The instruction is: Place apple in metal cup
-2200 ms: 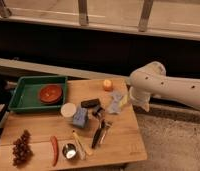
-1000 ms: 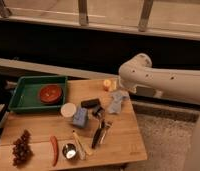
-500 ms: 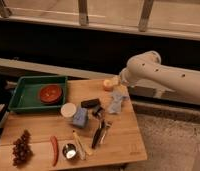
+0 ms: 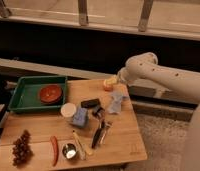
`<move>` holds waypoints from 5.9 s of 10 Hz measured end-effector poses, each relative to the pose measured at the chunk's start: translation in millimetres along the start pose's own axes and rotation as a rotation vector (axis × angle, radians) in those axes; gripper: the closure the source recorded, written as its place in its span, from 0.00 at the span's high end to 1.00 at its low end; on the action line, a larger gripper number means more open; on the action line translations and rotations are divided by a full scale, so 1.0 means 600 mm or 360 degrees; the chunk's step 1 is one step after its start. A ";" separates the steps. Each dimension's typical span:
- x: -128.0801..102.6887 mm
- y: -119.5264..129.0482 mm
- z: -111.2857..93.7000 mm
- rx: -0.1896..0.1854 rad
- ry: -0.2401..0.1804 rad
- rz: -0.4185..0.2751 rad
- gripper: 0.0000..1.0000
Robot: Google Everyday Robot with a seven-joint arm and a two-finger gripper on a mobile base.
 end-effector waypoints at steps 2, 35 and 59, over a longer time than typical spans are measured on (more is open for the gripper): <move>-0.035 0.003 0.021 -0.0042 -0.0033 -0.0023 0.80; -0.069 0.015 0.317 -0.0076 0.0343 -0.0202 0.07; 0.145 0.206 -0.019 -0.0560 0.0304 -0.0895 0.04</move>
